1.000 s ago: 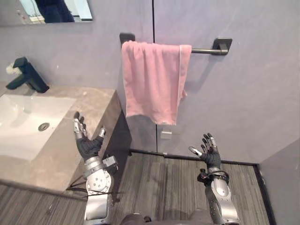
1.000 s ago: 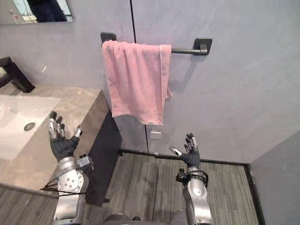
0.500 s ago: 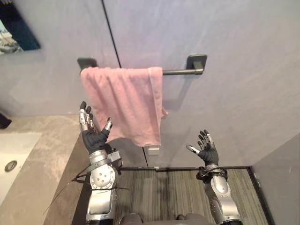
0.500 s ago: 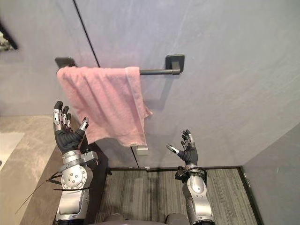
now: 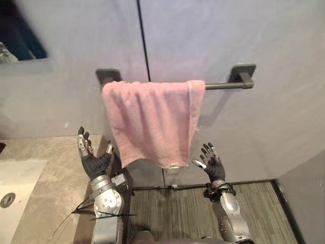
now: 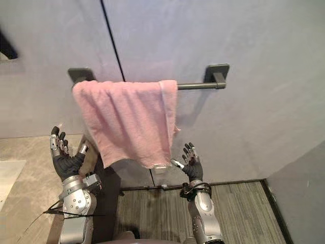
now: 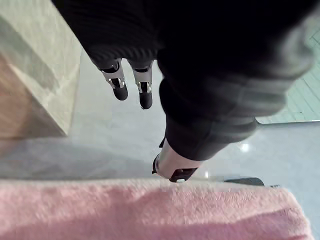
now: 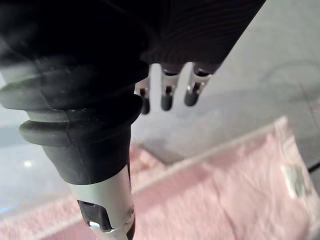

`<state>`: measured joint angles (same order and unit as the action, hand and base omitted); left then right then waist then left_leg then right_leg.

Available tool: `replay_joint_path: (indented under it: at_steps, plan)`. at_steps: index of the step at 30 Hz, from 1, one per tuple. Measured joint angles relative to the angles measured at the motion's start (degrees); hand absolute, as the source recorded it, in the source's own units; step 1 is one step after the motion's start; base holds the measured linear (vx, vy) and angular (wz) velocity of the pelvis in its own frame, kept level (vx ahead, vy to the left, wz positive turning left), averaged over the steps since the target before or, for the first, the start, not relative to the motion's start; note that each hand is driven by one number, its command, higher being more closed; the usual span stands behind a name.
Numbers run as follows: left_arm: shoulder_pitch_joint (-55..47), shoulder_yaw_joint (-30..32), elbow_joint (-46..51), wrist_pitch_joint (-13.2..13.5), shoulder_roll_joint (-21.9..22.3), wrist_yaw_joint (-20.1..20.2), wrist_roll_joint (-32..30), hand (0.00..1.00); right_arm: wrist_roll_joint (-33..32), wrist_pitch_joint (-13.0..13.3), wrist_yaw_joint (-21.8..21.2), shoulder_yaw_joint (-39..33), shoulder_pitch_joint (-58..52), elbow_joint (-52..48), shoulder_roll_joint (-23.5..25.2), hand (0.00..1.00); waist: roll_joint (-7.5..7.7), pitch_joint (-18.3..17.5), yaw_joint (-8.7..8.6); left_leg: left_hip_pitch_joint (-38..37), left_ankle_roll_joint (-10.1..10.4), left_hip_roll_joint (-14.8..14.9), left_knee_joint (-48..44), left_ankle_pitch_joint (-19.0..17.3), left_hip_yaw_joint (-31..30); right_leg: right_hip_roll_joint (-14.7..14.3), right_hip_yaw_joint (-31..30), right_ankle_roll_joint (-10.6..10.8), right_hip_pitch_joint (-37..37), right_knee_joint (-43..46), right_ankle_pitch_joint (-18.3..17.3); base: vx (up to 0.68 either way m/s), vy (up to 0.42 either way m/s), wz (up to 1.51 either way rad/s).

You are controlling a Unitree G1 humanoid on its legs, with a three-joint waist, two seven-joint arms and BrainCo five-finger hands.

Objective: Organize washtable

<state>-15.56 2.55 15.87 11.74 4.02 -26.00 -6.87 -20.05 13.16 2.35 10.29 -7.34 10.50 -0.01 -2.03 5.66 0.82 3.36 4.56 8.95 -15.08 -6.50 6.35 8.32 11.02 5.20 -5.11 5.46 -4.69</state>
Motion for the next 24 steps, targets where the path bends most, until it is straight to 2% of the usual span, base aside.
replay_joint_path:
  at_steps: [8, 12, 16, 19, 21, 24]
  plan:
    - [-3.75, -5.17, 0.36, -0.10, -0.19, 7.60, 2.45, 0.00, 0.73, -0.85, 0.14, 0.22, 0.61, 4.10, -0.71, 0.00, -0.42, -0.05, -0.01, 0.99, 0.00, 0.22, 0.86, -0.20, -0.93, -0.83, 0.97, -0.04, -0.02, -0.61, -0.06, -0.06, -0.002, 0.07]
    - [-3.69, -6.20, 0.16, -0.20, -0.91, 10.96, 6.50, 0.00, 2.62, -1.12, 0.20, 0.06, 0.65, 4.45, -1.05, 0.00, -0.49, -0.37, -0.06, 0.96, 1.09, 0.11, 3.03, 0.91, -0.93, -0.93, 1.33, 0.39, 0.54, -0.95, 0.36, -0.01, -0.012, 0.01]
    - [-2.40, -5.20, -0.06, -0.60, -1.68, 10.92, 6.06, 0.00, 2.60, -1.17, 0.10, 0.04, 1.70, 5.24, -1.07, 0.00, -0.61, -0.98, -0.04, 0.83, 1.79, -0.06, 6.07, 3.36, -1.15, -1.07, 1.79, 0.28, 1.75, -1.61, 0.92, 0.09, -0.039, 0.08]
    - [2.73, -2.65, -0.81, -1.68, -2.13, 9.63, 3.78, 0.00, 2.36, -1.29, -0.13, -0.03, 4.08, 6.30, -1.14, 0.00, -0.70, -1.02, -0.01, 0.54, 2.22, -0.07, 10.09, 6.13, -1.70, -1.35, 2.85, 0.07, 2.69, -1.71, 1.06, 0.04, -0.052, 0.17]
    - [6.09, -1.69, -0.78, -1.95, -2.12, 6.64, 0.40, 0.00, 1.61, -1.19, -0.75, 0.29, 6.71, 6.20, -1.17, 0.00, -0.87, -0.99, -0.04, 0.02, 2.51, -0.03, 14.07, 8.69, -1.78, -1.37, 3.13, -0.19, 3.76, -1.73, 1.23, -0.01, -0.026, 0.09]
    - [7.59, -1.78, -0.75, -1.95, -1.95, 4.64, -0.66, 0.00, -0.29, -1.07, -1.29, 1.08, 9.36, 6.13, -1.44, 0.00, -1.34, -0.98, -0.06, 0.59, 2.50, -0.01, 16.84, 10.60, -1.87, -1.52, 3.29, -0.46, 5.53, -1.71, 1.43, -0.04, -0.009, 0.04]
